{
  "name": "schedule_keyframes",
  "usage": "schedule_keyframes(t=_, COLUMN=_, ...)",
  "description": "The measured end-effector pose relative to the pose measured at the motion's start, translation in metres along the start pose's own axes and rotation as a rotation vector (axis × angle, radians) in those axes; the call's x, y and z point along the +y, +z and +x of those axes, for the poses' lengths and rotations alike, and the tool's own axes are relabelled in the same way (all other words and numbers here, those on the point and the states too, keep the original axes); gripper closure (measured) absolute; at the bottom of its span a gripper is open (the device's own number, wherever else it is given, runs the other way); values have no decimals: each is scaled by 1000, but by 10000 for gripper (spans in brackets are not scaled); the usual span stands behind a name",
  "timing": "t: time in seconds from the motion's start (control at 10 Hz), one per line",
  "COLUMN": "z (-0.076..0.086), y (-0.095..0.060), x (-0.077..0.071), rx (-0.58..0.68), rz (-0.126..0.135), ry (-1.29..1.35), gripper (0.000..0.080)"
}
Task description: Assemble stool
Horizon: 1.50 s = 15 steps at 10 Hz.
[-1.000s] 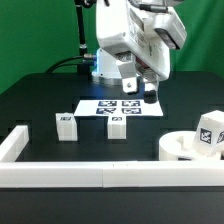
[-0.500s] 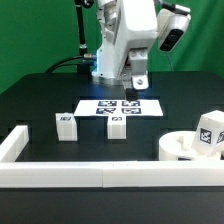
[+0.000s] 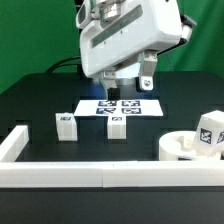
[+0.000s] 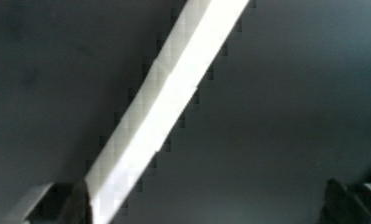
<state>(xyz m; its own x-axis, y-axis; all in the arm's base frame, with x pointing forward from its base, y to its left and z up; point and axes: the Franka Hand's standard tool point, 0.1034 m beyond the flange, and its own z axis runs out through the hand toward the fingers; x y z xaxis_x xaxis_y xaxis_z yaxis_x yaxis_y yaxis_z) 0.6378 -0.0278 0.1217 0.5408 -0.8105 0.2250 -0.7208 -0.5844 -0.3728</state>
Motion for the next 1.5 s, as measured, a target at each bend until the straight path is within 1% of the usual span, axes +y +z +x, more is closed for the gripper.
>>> schedule_keyframes(t=0.1, z=-1, y=2, x=1, rx=-2, rz=-6, ry=-78, gripper=150)
schedule_keyframes(t=0.2, z=-4, y=6, x=1, rx=-8, rz=-25, ry=-230, gripper=150)
schedule_keyframes(t=0.3, z=-4, y=9, x=3, rx=-10, rz=-43, ry=-442, gripper=150)
schedule_keyframes(t=0.4, z=-6, y=11, x=6, rx=-19, rz=-55, ry=-592, gripper=150)
schedule_keyframes(t=0.5, z=-10, y=11, x=6, rx=-23, rz=-62, ry=-693, gripper=150)
schedule_keyframes(t=0.6, z=-5, y=9, x=8, rx=-3, rz=-63, ry=-767, gripper=150)
schedule_keyframes(t=0.8, z=-5, y=10, x=10, rx=-11, rz=-66, ry=-771, gripper=150)
schedule_keyframes(t=0.9, z=-8, y=11, x=14, rx=-48, rz=-71, ry=-761, gripper=150)
schedule_keyframes(t=1.0, z=-14, y=13, x=23, rx=-126, rz=-90, ry=-729, gripper=150)
schedule_keyframes(t=1.1, z=-24, y=11, x=27, rx=-237, rz=-141, ry=-716, gripper=150)
schedule_keyframes(t=1.2, z=-27, y=8, x=26, rx=-303, rz=-192, ry=-728, gripper=150)
schedule_keyframes(t=1.3, z=-29, y=7, x=28, rx=-336, rz=-199, ry=-727, gripper=150)
schedule_keyframes(t=1.4, z=-27, y=7, x=34, rx=-349, rz=-205, ry=-714, gripper=150)
schedule_keyframes(t=1.5, z=-33, y=5, x=37, rx=-435, rz=-230, ry=-704, gripper=150)
